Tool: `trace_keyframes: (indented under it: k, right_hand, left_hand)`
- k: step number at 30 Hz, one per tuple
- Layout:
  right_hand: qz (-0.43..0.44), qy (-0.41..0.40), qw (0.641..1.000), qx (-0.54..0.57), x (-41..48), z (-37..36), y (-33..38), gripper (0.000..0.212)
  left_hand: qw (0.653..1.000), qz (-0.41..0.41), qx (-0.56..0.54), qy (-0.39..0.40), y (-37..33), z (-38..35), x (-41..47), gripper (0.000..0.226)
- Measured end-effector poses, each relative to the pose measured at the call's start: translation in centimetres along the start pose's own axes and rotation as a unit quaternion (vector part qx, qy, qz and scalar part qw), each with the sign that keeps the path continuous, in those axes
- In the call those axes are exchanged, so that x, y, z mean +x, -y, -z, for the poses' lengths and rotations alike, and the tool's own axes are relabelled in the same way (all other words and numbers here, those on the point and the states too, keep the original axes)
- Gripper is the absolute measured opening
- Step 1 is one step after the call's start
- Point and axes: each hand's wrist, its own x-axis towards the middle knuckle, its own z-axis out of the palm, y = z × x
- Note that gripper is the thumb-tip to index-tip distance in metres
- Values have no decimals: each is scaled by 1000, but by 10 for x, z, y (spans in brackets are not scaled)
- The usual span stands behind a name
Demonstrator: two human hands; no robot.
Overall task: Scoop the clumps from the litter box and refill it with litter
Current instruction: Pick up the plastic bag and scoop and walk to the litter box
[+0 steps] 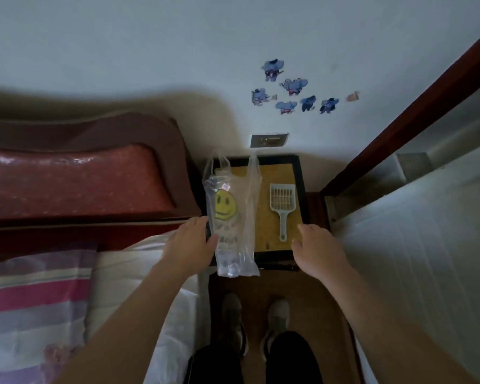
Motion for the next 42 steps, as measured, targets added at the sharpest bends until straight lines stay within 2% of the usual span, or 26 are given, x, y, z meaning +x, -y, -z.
trace_keyframes:
  k: [5, 9, 11, 12, 13, 16, 19, 22, 26, 29, 33, 39, 42]
  right_hand:
    - [-44, 37, 995, 79, 77, -33, -11, 47]
    - [-99, 53, 979, 171, 124, -75, -30, 51]
    - [-133, 60, 965, 217, 142, -95, -38, 41]
    - [-147, 60, 960, 229, 149, -105, -43, 27]
    - [-152, 53, 957, 240, 155, -112, -44, 22]
    - [-160, 35, 951, 263, 166, -131, -45, 45]
    - [-167, 22, 942, 291, 171, -140, -45, 41]
    - [-172, 30, 924, 339, 174, -140, -42, 31]
    - [-191, 61, 876, 438, 164, -128, -36, 33]
    - [-181, 56, 877, 442, 149, -109, -30, 35]
    - [-139, 29, 899, 414, 120, -67, -19, 30]
    - [-17, -5, 931, 365, 73, 3, 6, 16]
    - [45, -11, 933, 356, 52, 32, 19, 13]
  left_hand:
    - [993, 52, -102, 23, 6, -41, 75, 46]
    - [968, 152, -200, 20, 13, -83, 117, 67]
    - [948, 196, -251, 1, 18, -101, 131, 74]
    - [939, 209, -274, -11, 21, -110, 138, 74]
    - [931, 224, -287, -23, 22, -116, 142, 72]
    - [927, 244, -278, -68, 23, -132, 151, 53]
    - [922, 253, -283, -78, 22, -141, 155, 26]
    - [908, 262, -315, -86, 22, -143, 155, 25]
    - [896, 268, -342, -94, 19, -131, 145, 21]
    - [884, 255, -380, -99, 13, -110, 131, 15]
    - [876, 222, -412, -116, -2, -71, 101, 11]
    - [852, 209, -437, -196, -21, -19, 39, 5]
    - [826, 214, -462, -243, -27, 1, 3, 7]
